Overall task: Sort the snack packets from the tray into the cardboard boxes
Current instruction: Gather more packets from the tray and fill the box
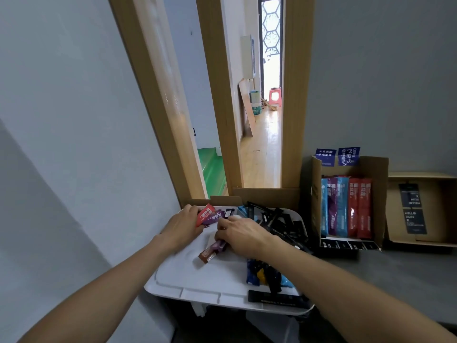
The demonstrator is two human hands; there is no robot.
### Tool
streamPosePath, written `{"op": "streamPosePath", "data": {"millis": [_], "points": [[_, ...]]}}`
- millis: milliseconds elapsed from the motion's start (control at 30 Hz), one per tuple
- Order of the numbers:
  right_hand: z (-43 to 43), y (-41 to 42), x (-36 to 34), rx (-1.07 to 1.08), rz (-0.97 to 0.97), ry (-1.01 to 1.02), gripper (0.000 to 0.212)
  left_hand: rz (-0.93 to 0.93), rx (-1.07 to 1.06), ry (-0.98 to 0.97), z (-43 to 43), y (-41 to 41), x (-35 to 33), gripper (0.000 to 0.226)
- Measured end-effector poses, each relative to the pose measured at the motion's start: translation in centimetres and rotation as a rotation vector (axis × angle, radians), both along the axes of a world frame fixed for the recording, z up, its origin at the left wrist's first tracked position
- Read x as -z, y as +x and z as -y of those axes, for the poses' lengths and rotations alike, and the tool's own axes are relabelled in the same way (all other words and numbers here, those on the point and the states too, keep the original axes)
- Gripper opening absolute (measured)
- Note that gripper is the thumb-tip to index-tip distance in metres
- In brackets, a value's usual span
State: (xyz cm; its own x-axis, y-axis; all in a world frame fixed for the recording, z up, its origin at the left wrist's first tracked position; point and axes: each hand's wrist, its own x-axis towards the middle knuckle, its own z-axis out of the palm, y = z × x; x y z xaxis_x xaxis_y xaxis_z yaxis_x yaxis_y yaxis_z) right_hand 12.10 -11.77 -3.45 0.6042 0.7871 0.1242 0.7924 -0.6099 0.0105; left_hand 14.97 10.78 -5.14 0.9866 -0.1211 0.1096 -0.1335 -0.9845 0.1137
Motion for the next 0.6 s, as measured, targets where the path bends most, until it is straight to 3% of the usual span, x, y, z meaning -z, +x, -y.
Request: {"op": "streamPosePath", "data": {"millis": [200, 300, 367, 500, 600], "points": [[-0.6, 0.1, 0.1, -0.078, 0.046, -0.039, 0.033, -0.106, -0.028, -0.219, -0.2, -0.9, -1.0, 0.06], [-0.4, -0.2, 0.5, -0.111, 0.093, -0.015, 0.033, -0.111, -0.121, -0.379, -0.4, -1.7, -1.6, 0.053], [0.0, -0.3, 0.9, -0.085, 0.108, 0.12, 0.024, -0.059, -0.201, -0.479, -0.3, -2.0, -2.1, 0.047], [0.9, -1.0, 0.0, 0.094, -0.022, 0.526, 0.019, 0.069, -0.322, -0.877, 0.8, -3.1, -4.0, 0.032], [1.0, -2.1, -1.7, 0.248, -0.385, 0.916, 0.014, 0.031, -0.327, -1.18, 2.5, -4.6, -5.7, 0.027]]}}
